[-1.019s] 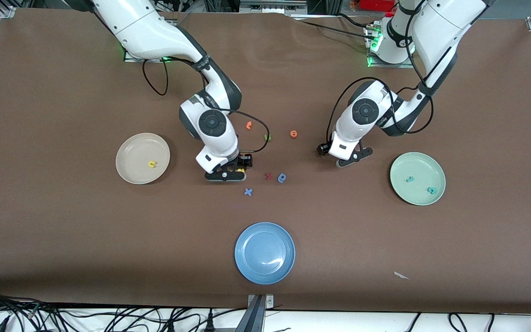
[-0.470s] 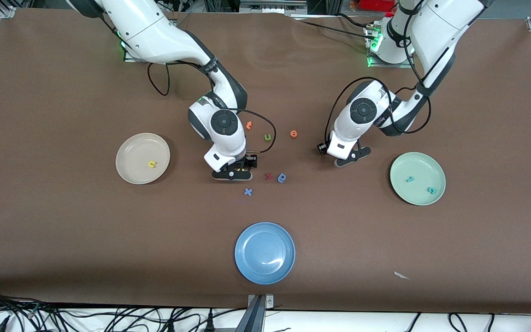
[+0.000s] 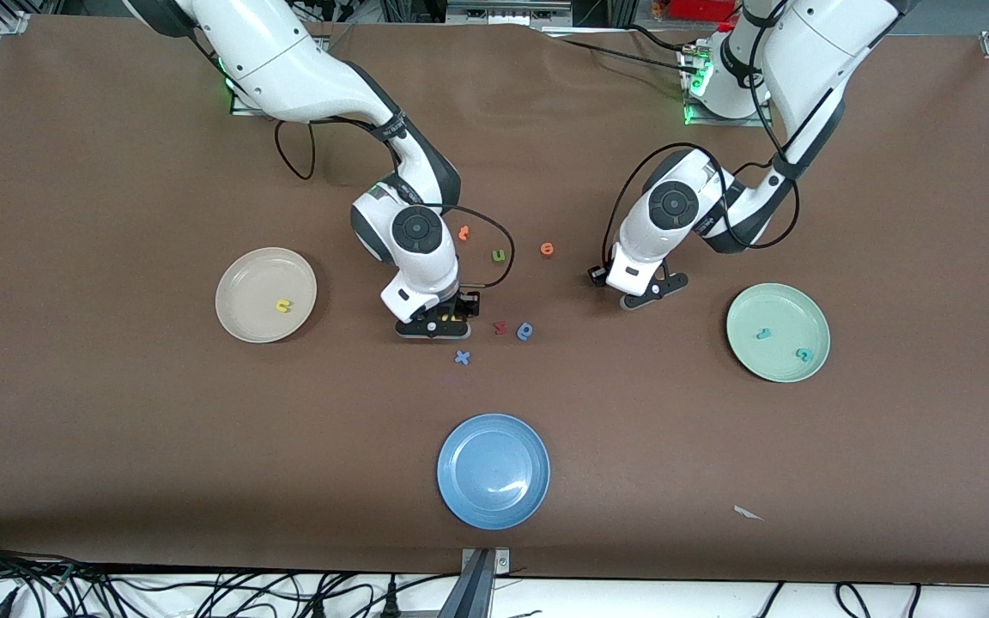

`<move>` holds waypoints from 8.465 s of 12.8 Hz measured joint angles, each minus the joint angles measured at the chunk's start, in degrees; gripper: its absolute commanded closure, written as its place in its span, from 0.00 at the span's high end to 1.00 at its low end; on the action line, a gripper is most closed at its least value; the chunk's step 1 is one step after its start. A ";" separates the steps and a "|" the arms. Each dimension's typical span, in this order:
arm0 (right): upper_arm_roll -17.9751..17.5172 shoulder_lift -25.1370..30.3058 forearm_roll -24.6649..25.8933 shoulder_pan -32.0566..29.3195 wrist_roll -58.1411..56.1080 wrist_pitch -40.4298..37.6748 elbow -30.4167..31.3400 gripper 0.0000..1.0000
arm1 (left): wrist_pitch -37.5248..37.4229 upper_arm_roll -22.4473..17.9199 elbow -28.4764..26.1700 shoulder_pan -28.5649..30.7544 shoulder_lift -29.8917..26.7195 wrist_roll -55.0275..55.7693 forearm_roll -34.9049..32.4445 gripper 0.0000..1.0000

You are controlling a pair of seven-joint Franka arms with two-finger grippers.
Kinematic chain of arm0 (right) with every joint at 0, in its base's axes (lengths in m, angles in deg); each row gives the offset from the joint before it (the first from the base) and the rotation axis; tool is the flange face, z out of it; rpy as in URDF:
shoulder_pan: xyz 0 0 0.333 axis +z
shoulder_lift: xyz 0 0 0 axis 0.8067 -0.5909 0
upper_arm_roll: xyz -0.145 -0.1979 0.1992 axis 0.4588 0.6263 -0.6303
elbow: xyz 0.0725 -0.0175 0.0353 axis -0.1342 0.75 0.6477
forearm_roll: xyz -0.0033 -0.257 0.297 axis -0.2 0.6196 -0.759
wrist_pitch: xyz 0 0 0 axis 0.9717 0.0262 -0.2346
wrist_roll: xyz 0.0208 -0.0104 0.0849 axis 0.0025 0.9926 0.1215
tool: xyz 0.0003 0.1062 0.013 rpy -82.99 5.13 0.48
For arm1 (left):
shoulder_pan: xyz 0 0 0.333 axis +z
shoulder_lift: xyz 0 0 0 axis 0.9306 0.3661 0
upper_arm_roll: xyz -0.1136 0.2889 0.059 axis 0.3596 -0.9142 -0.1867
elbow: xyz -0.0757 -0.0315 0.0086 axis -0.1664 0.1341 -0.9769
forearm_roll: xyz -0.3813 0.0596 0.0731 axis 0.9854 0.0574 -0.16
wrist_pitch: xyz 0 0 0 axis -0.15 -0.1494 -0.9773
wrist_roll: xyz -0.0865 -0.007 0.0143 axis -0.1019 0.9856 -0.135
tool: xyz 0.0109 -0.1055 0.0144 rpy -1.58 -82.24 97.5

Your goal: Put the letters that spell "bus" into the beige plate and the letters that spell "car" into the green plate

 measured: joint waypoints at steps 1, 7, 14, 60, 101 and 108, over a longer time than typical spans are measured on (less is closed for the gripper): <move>0.15 -0.03 0.08 0.15 0.00 -0.01 -0.08 0.66 | 0.02 0.00 0.14 0.00 0.07 0.01 0.00 0.19; 0.30 -0.03 1.68 0.50 0.01 -0.04 -0.71 0.27 | 0.02 -0.10 1.38 0.10 0.18 -0.03 -0.02 0.00; 0.53 0.13 2.34 0.65 -0.16 -0.19 -0.84 0.16 | -16.57 -0.52 15.36 7.55 -0.41 -9.30 -0.73 0.00; -8.86 19.65 0.26 -7.96 10.13 10.92 33.29 0.83 | -46.62 5.39 41.02 30.14 -8.96 -48.67 5.11 1.00; 1.95 32.33 -1.05 -28.51 -45.90 -10.06 30.91 1.00 | -49.19 -23.93 42.85 2.07 -17.40 -60.21 17.62 1.00; 1.96 34.38 -5.88 -28.51 -44.42 -27.75 12.99 1.00 | -49.30 -23.92 42.90 2.07 -17.59 -60.21 17.62 1.00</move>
